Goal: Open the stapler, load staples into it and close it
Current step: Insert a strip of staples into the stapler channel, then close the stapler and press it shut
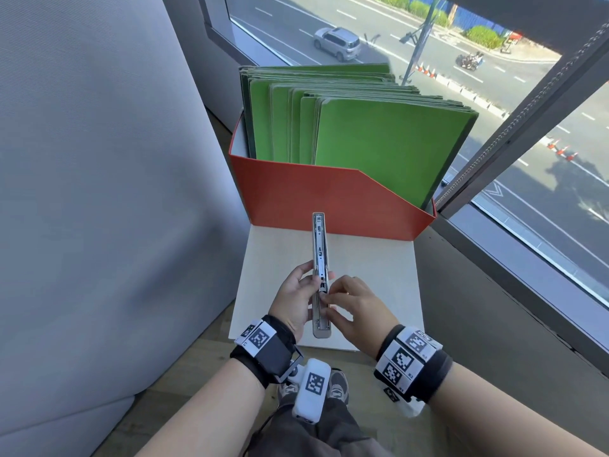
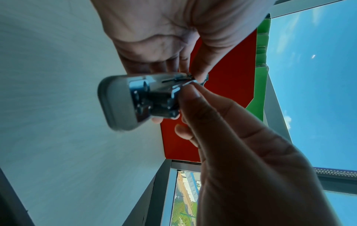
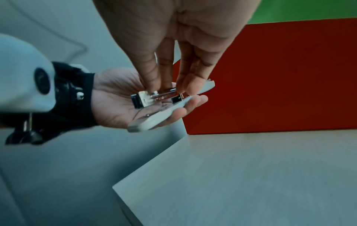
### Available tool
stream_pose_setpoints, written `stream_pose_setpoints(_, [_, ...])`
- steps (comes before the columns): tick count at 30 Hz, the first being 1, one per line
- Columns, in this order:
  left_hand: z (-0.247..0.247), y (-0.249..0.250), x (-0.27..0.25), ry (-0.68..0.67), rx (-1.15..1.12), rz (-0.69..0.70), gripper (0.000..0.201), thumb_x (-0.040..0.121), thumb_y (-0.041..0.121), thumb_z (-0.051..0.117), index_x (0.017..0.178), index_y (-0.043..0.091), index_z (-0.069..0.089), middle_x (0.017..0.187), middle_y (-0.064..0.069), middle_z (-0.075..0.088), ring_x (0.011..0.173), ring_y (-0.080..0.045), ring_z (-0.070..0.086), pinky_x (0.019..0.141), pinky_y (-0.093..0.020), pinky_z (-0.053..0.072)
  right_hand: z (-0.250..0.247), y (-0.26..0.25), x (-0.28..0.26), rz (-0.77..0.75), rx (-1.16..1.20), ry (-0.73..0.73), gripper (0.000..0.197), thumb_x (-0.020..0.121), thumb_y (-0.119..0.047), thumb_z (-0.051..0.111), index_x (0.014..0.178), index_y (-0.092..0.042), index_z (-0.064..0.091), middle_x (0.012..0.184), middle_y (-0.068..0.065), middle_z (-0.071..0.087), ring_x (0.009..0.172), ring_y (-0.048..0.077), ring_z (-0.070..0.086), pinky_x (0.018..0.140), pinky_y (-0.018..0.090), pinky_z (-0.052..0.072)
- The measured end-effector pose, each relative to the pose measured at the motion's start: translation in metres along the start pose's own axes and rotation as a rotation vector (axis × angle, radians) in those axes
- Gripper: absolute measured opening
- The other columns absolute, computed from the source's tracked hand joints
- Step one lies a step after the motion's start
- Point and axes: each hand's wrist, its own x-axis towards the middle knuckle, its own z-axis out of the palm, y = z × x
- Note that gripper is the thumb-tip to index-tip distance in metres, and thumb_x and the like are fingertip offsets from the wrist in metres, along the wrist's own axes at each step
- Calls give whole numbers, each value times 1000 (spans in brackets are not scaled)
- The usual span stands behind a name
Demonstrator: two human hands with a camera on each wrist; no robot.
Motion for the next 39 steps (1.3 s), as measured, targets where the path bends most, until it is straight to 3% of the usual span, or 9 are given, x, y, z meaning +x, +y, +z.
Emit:
stream_pose_setpoints(2, [-1,0,0,7,-8,0,25,97,14,48,116,27,59,100,3,76,63,-12,63,48,-26,50,0,2,-3,-52,-106,-25,21,86,-26,57,99,-16,71,92,5,61,83,14,49,70,21,46])
stream_pose_setpoints(6, [-2,-1,-1,2,-51,-25,27,98,11,45,115,26,58,103,0,73,69,-15,68,56,-32,56,-23,0,12,76,98,-93,21,88,-29,59,96,-18,75,98,0,63,79,-4,53,74,12,44])
stream_pose_setpoints(12, [1,-3,-9,-76,-105,-24,32,98,9,40,125,19,54,111,-10,68,72,-23,65,59,-39,59,-51,15,73,506,262,-42,41,93,-35,50,128,-14,51,102,-1,67,84,12,67,82,35,57])
stream_pose_setpoints(15, [1,-6,-13,-107,-100,-23,31,99,10,39,121,22,56,110,-10,69,70,-22,64,57,-38,58,-49,24,95,628,494,-99,50,94,-34,48,136,-8,41,110,7,67,83,16,69,71,28,60])
stream_pose_setpoints(17, [1,-9,-16,-113,-86,-22,32,99,11,40,124,22,55,110,-9,69,69,-21,64,55,-36,57,-47,24,104,661,647,-83,42,94,-27,53,128,-3,50,107,14,68,77,22,69,67,31,60])
stream_pose_setpoints(22, [-2,-15,-20,-96,-37,-24,29,99,19,40,124,27,54,97,-9,73,61,-24,65,49,-29,51,-48,25,112,646,664,-83,19,90,-10,58,101,5,64,89,18,68,72,25,67,76,42,60])
stream_pose_setpoints(28, [0,-19,-17,-94,-45,-104,24,100,22,39,116,24,57,74,-7,61,51,-20,53,46,-27,46,-49,26,105,574,572,-67,19,91,-10,57,104,2,63,85,10,69,74,23,68,68,29,62])
stream_pose_setpoints(32, [5,-23,-11,-56,-98,-172,20,100,28,38,108,22,55,73,-7,58,51,-20,49,45,-26,43,-54,16,98,413,417,-51,17,89,-13,60,105,-7,63,92,11,73,83,25,72,79,39,60])
stream_pose_setpoints(39, [7,-18,-1,44,-162,-232,48,89,61,40,93,19,63,71,-8,63,51,-22,52,49,-30,45,-62,-24,56,145,241,-34,22,87,-15,64,109,-17,61,102,-4,70,94,7,66,88,26,55])
